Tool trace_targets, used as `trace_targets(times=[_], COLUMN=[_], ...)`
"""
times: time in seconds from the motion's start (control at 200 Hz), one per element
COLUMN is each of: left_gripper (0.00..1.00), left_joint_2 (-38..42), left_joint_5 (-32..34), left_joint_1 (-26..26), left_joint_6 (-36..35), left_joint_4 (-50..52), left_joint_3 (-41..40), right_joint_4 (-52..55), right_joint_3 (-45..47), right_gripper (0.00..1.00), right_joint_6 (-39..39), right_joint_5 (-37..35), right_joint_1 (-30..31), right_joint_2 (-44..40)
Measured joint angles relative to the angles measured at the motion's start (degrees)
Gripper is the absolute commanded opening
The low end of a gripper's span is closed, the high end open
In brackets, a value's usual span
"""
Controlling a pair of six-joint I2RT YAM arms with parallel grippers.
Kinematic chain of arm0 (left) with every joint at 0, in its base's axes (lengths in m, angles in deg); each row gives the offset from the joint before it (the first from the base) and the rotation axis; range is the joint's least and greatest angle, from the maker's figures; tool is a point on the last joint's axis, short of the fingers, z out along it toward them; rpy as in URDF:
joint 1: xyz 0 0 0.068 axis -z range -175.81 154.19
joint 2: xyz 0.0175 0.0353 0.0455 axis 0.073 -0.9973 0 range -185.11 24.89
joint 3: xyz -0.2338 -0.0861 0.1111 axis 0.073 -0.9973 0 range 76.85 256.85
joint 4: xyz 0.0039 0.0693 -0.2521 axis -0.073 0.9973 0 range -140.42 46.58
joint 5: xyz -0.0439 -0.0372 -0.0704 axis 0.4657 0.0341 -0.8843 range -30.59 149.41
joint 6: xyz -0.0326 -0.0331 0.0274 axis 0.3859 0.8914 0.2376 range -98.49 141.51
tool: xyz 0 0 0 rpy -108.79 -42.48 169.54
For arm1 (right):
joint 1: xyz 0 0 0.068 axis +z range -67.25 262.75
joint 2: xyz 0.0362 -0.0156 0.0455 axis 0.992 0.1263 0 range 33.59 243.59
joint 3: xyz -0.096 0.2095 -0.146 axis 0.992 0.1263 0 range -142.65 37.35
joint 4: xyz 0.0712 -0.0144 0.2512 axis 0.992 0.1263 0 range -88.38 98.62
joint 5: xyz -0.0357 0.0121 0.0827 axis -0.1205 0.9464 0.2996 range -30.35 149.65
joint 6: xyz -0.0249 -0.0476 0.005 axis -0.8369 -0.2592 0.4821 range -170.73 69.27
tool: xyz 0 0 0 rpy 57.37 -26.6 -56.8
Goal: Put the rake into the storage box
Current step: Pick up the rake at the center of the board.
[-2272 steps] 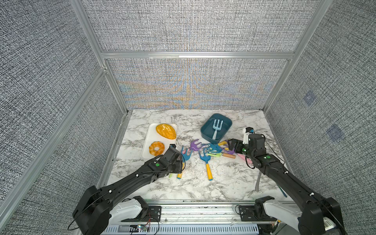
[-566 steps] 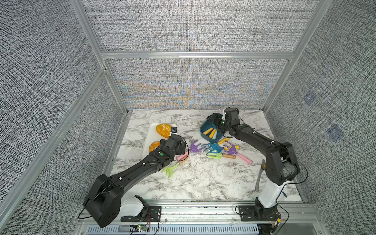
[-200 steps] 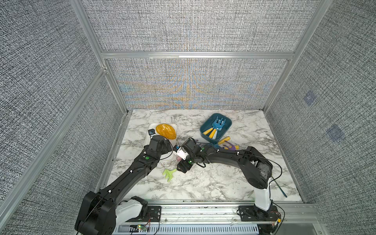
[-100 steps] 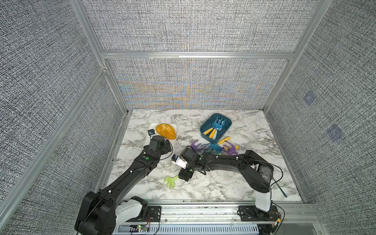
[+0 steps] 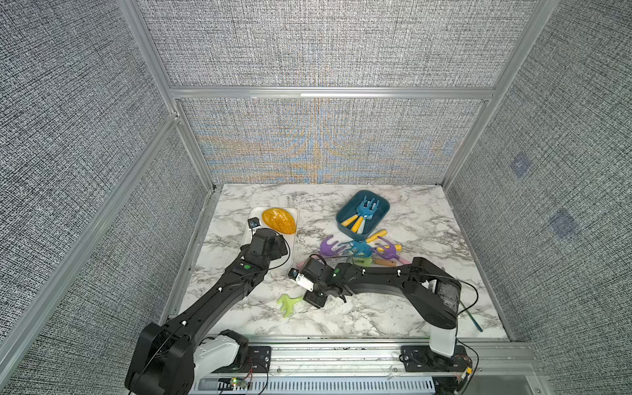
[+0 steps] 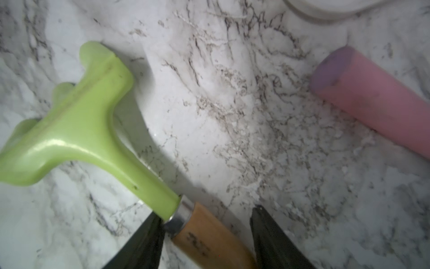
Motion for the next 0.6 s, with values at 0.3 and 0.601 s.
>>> trace_targets(times=[0.3,0.601], left_gripper=[0.99,0.99], left_joint_2=[0.33,0.76], left_joint_5=[0.2,0.2], left_joint_1=[0.0,0.0], left_joint_6=[-0.13,-0.13], left_joint_4=[-0.02,-0.46], left_joint_3=[-0.17,-0.39], right_joint_4=[-0.83,0.39], right_joint_3=[7.06,11.91], right_gripper=[0.17,0.0], right_joint_6=[3.28,8.37], right_joint_5=[-1.11,-1.77], right_joint_1=[0.7,1.33], right_joint_2=[-5.22,-10.97])
